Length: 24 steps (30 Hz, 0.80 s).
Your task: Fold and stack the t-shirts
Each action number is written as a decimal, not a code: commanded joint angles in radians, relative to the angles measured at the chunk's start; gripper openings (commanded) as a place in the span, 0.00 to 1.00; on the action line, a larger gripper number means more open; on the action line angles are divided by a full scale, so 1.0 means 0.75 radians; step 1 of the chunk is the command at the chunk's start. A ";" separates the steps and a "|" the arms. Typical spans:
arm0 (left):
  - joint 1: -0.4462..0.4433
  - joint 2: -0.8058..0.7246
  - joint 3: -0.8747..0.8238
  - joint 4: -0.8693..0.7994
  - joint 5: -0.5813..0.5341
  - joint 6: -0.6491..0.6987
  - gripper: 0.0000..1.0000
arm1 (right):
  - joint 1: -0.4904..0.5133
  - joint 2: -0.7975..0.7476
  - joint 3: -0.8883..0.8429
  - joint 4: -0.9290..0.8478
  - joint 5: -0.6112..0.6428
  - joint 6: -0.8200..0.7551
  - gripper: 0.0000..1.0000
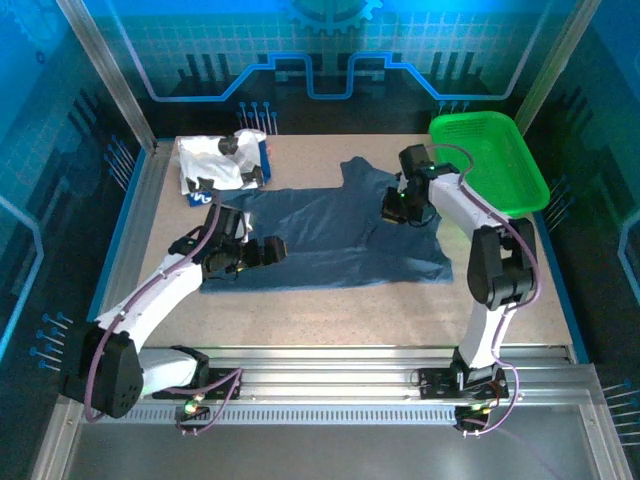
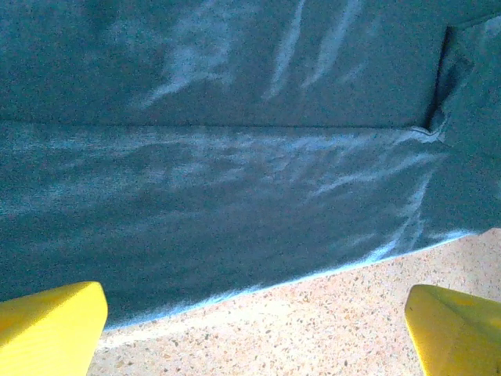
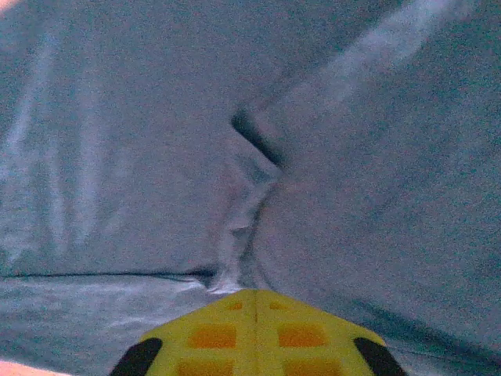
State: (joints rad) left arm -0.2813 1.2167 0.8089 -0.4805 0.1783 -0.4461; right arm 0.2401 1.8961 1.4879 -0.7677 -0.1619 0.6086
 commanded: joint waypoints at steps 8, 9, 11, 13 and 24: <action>-0.007 -0.027 0.040 -0.031 -0.062 -0.003 0.99 | 0.032 0.321 0.143 0.024 -0.038 0.060 0.00; -0.007 -0.033 0.037 -0.038 -0.069 -0.004 0.99 | 0.037 0.345 0.172 0.022 -0.044 0.062 0.01; -0.006 -0.045 0.029 -0.045 -0.079 -0.004 0.99 | 0.052 0.372 0.213 0.051 -0.075 0.060 0.02; -0.005 -0.049 0.023 -0.045 -0.082 -0.006 0.99 | 0.067 0.402 0.265 0.062 -0.106 0.051 0.05; 0.029 -0.030 -0.021 -0.040 -0.114 -0.016 0.99 | -0.003 0.196 0.042 0.210 -0.207 0.004 0.41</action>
State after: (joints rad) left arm -0.2745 1.2003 0.8116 -0.4915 0.1181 -0.4461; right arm 0.2844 2.1471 1.5974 -0.6456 -0.2806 0.6182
